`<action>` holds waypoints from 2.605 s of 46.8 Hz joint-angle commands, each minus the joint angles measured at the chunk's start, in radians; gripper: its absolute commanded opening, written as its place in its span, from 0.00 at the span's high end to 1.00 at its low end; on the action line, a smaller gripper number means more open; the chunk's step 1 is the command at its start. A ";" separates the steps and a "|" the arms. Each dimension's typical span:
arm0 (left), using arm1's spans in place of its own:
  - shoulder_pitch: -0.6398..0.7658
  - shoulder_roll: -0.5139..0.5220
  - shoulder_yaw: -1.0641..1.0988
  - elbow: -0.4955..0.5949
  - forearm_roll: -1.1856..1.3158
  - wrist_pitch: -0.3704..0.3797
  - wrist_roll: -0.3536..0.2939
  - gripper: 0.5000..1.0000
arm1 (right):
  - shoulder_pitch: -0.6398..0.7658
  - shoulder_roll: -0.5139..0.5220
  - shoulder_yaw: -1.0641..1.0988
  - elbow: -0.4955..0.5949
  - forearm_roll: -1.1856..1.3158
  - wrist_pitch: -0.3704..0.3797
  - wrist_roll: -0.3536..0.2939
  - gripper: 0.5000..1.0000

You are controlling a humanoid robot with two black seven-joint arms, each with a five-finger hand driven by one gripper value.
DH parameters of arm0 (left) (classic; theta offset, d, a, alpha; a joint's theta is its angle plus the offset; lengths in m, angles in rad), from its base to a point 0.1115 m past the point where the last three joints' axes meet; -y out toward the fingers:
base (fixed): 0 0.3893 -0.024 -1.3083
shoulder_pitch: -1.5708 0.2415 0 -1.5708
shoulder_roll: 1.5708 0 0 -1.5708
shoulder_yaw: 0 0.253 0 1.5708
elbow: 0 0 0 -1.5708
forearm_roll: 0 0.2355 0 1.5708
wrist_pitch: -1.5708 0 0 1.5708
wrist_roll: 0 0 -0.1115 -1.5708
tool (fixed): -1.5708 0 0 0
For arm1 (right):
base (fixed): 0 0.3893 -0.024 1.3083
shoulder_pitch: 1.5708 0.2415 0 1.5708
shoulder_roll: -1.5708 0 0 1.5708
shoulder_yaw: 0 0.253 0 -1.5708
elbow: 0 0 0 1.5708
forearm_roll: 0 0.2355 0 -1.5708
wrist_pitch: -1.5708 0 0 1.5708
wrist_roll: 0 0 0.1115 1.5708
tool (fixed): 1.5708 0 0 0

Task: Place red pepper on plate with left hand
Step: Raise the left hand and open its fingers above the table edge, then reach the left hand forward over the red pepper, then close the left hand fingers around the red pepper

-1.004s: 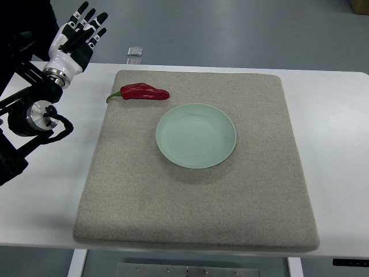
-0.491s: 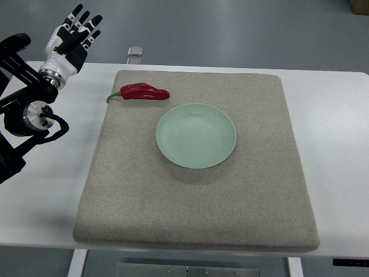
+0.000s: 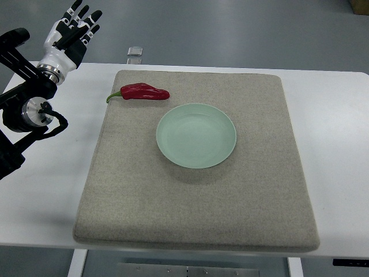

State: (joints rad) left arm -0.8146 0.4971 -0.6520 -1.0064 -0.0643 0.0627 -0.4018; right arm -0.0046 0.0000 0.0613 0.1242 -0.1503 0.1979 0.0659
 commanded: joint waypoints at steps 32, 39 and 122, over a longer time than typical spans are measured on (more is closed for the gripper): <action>-0.020 -0.003 0.006 0.028 0.492 0.057 0.009 0.05 | -0.002 0.000 0.000 0.000 0.000 0.000 0.000 0.14; -0.038 -0.005 0.035 0.066 0.717 0.071 0.011 0.05 | 0.000 0.000 0.000 0.000 0.000 0.000 0.000 0.14; -0.281 -0.103 0.609 0.379 1.354 0.129 0.040 0.37 | 0.000 0.000 0.000 0.000 0.000 0.000 0.000 0.14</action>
State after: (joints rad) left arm -1.0965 0.4052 -0.0515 -0.6408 1.2901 0.1905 -0.3609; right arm -0.0053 0.0000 0.0613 0.1242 -0.1503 0.1980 0.0659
